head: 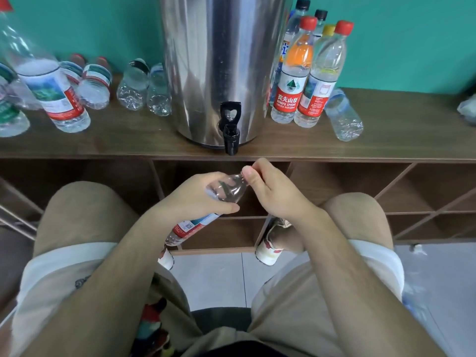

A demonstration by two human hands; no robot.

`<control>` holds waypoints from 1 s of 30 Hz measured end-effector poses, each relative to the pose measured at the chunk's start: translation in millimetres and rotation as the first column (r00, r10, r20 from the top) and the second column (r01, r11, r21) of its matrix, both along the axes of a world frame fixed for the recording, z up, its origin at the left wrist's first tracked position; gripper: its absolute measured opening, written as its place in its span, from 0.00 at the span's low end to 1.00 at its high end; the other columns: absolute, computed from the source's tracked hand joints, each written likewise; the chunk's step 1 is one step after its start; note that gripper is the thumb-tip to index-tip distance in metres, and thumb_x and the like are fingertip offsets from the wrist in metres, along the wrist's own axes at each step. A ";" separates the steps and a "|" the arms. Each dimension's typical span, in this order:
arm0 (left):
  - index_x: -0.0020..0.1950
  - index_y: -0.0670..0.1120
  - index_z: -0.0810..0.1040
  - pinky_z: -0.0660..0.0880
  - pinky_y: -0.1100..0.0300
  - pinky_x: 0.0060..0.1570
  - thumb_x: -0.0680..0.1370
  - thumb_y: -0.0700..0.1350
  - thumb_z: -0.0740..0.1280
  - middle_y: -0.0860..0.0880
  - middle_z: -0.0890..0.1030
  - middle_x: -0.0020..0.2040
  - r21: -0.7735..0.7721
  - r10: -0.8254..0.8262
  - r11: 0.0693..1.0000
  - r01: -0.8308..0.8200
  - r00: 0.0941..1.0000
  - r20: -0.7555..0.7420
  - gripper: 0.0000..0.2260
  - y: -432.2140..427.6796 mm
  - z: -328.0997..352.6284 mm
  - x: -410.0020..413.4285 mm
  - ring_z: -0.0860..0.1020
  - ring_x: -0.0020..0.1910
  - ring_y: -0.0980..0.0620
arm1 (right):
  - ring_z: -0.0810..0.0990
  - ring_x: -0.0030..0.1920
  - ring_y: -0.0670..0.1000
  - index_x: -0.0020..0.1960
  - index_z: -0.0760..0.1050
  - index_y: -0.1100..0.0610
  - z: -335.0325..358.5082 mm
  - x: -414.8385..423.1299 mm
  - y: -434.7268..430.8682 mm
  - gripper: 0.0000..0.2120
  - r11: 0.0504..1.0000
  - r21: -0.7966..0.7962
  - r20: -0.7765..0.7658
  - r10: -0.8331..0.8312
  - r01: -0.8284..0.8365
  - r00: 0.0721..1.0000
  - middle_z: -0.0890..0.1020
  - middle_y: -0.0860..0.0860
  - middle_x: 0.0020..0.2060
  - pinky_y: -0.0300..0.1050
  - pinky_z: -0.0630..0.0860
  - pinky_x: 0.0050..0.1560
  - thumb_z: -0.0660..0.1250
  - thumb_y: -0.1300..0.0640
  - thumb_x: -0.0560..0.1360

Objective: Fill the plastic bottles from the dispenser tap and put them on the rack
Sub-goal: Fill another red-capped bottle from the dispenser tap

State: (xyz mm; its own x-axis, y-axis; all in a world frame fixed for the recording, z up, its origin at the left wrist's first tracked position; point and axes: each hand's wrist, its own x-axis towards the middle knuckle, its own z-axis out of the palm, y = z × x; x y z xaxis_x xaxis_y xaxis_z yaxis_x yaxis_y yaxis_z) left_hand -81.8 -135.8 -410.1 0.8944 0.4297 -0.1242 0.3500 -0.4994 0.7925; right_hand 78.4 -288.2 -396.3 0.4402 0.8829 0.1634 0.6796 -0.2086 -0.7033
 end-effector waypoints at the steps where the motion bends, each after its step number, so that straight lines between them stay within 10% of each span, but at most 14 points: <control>1: 0.60 0.66 0.78 0.79 0.61 0.46 0.66 0.64 0.77 0.63 0.84 0.49 -0.011 -0.003 1.000 0.003 1.000 -0.022 0.24 1.2 0.8 -0.3 0.83 0.48 0.64 | 0.77 0.44 0.46 0.52 0.73 0.56 1.3 1.7 -0.9 0.17 1.000 0.005 0.003 0.021 -0.021 1.000 0.80 0.51 0.44 0.43 0.73 0.46 0.58 0.43 0.85; 8: 0.57 0.65 0.78 0.81 0.54 0.51 0.68 0.63 0.78 0.60 0.85 0.50 -0.141 0.004 0.990 -0.018 0.995 -0.099 0.20 3.9 -2.0 -2.0 0.86 0.48 0.58 | 0.75 0.60 0.43 0.70 0.73 0.57 5.0 6.6 -4.8 0.15 0.989 0.121 -0.085 0.098 -0.087 0.992 0.78 0.50 0.61 0.32 0.68 0.63 0.63 0.63 0.84; 17: 0.65 0.63 0.74 0.77 0.49 0.63 0.69 0.62 0.79 0.63 0.83 0.56 -0.199 0.192 0.963 -0.184 0.981 0.023 0.27 -11.3 -10.8 9.7 0.81 0.58 0.58 | 0.75 0.56 0.47 0.58 0.73 0.48 3.3 48.8 16.3 0.09 0.896 0.231 0.034 -0.398 0.380 0.917 0.79 0.43 0.49 0.45 0.75 0.57 0.71 0.50 0.80; 22: 0.65 0.60 0.74 0.80 0.45 0.63 0.70 0.57 0.81 0.59 0.83 0.60 -0.269 0.235 0.943 -0.194 0.963 0.130 0.28 -10.9 -8.0 13.8 0.82 0.60 0.53 | 0.72 0.63 0.50 0.53 0.72 0.46 9.8 73.8 29.2 0.07 0.893 0.113 0.242 -0.450 0.436 0.859 0.80 0.45 0.54 0.46 0.60 0.60 0.70 0.48 0.80; 30: 0.69 0.58 0.74 0.80 0.45 0.64 0.71 0.54 0.81 0.58 0.83 0.61 -0.259 0.242 0.948 -0.187 0.950 0.198 0.29 -13.5 -7.3 17.4 0.82 0.61 0.53 | 0.74 0.67 0.55 0.64 0.75 0.56 5.4 60.9 25.9 0.14 0.878 0.126 0.292 -0.477 0.461 0.829 0.80 0.52 0.61 0.52 0.67 0.67 0.68 0.51 0.82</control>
